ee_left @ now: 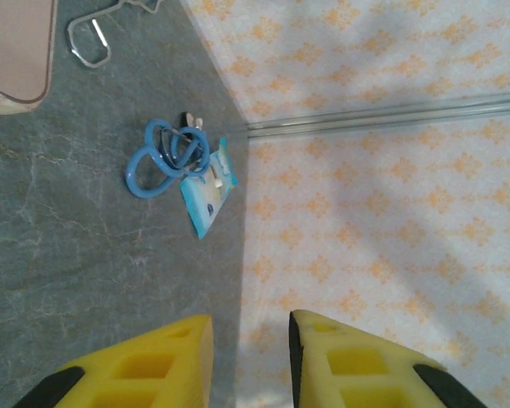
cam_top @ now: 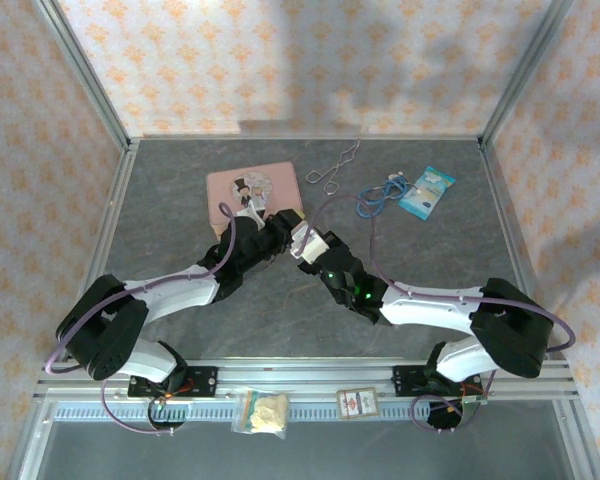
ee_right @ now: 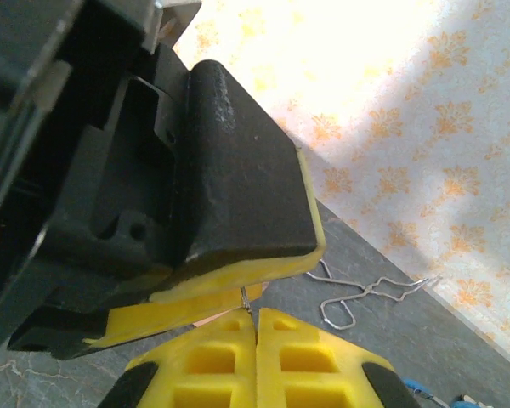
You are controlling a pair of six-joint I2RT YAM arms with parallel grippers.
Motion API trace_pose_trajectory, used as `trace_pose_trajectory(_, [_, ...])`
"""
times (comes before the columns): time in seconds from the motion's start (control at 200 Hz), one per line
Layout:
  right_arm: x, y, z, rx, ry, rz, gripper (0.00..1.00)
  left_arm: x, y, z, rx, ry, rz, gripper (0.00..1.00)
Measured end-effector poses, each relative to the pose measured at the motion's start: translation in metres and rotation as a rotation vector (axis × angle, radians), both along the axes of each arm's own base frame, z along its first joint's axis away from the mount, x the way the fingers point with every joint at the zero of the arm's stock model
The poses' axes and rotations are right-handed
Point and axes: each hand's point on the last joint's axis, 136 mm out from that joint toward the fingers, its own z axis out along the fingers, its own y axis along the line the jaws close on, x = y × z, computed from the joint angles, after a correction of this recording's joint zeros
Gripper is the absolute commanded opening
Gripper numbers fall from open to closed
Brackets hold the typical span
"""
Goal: Unlock the padlock with the key
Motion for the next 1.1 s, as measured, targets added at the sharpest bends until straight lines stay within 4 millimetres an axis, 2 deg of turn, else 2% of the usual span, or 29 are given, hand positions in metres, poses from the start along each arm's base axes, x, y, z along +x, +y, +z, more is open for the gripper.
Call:
trace_pose_trajectory(0.1, [0.0,0.0,-0.001,-0.001,0.001,0.0,0.0,0.0,0.0,0.002,-0.009,-0.004,0.0,0.19])
trace_pose_trajectory(0.285, [0.0,0.0,-0.002,-0.006,0.004,0.0,0.0,0.001,0.0,0.004,-0.016,-0.011,0.003,0.0])
trace_pose_trajectory(0.31, [0.0,0.0,-0.003,-0.006,0.004,0.0,0.0,0.001,0.0,0.004,-0.015,-0.012,0.003,0.0])
trace_pose_trajectory(0.44, [0.0,0.0,-0.004,0.023,0.034,0.004,0.38,0.001,0.001,0.003,0.008,-0.02,0.006,0.0])
trace_pose_trajectory(0.505, [-0.001,-0.001,-0.002,0.064,0.067,0.018,0.45,0.002,0.004,0.002,0.033,-0.032,0.016,0.0])
trace_pose_trajectory(0.606, [0.006,-0.014,0.015,0.216,0.134,0.036,0.47,0.002,0.01,0.008,0.082,-0.074,0.031,0.0])
trace_pose_trajectory(0.726, [0.022,-0.042,0.044,0.465,0.21,0.036,0.47,0.0,0.015,0.03,0.125,-0.176,0.035,0.0])
trace_pose_trajectory(0.791, [0.026,-0.049,0.053,0.586,0.265,0.056,0.49,-0.002,0.016,0.041,0.143,-0.231,0.029,0.0])
trace_pose_trajectory(1.001, [0.01,-0.038,0.057,0.89,0.508,0.217,0.51,-0.011,0.006,0.065,0.17,-0.408,-0.044,0.0])
trace_pose_trajectory(1.101, [0.001,-0.03,0.069,1.006,0.593,0.318,0.51,-0.017,0.002,0.073,0.169,-0.488,-0.078,0.0])
